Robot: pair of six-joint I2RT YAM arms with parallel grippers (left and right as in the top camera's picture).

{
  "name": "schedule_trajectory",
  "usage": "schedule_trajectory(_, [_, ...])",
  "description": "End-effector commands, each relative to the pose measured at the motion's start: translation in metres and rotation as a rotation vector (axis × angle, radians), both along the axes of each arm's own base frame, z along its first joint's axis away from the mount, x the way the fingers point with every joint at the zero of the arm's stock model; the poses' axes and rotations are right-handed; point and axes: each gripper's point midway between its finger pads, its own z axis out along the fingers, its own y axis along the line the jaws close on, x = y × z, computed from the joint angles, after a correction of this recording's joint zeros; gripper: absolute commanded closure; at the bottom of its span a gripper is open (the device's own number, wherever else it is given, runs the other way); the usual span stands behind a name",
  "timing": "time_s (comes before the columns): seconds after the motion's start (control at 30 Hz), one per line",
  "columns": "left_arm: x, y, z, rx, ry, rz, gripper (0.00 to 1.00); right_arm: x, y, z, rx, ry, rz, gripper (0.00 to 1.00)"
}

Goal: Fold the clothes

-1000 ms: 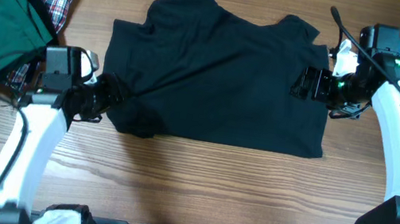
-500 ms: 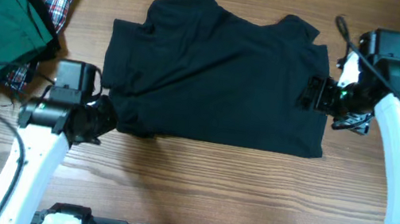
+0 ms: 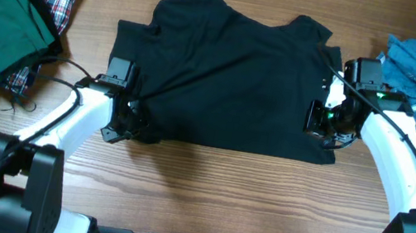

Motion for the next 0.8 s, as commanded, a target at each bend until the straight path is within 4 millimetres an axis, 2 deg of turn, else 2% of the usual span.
schedule_trajectory(0.0, [0.005,0.005,-0.008,0.042,0.002,0.007,0.96,-0.006,0.003,-0.014,0.017,-0.004,0.001,0.96])
schedule_trajectory(0.13, [0.002,0.006,-0.012,0.048,0.021,0.007,0.96,-0.027,0.002,-0.036,0.018,0.06,-0.021,0.96])
schedule_trajectory(0.27, [-0.004,0.007,-0.012,0.052,0.047,0.006,0.96,-0.044,0.004,-0.049,0.033,0.111,-0.039,0.96])
schedule_trajectory(0.37, [-0.013,0.008,-0.013,0.059,0.083,0.006,0.96,-0.045,0.005,-0.051,0.039,0.113,-0.04,0.96])
schedule_trajectory(0.57, [-0.021,0.01,-0.019,0.062,0.103,0.005,0.96,-0.028,0.006,-0.05,0.043,0.046,-0.039,0.96])
schedule_trajectory(0.67, [-0.017,0.009,-0.022,0.06,0.093,0.014,0.96,-0.027,0.006,-0.06,0.042,0.067,-0.039,0.96])
schedule_trajectory(0.77, [-0.029,0.003,-0.027,0.023,0.155,0.03,0.96,-0.034,0.011,-0.073,0.069,0.127,-0.031,0.96])
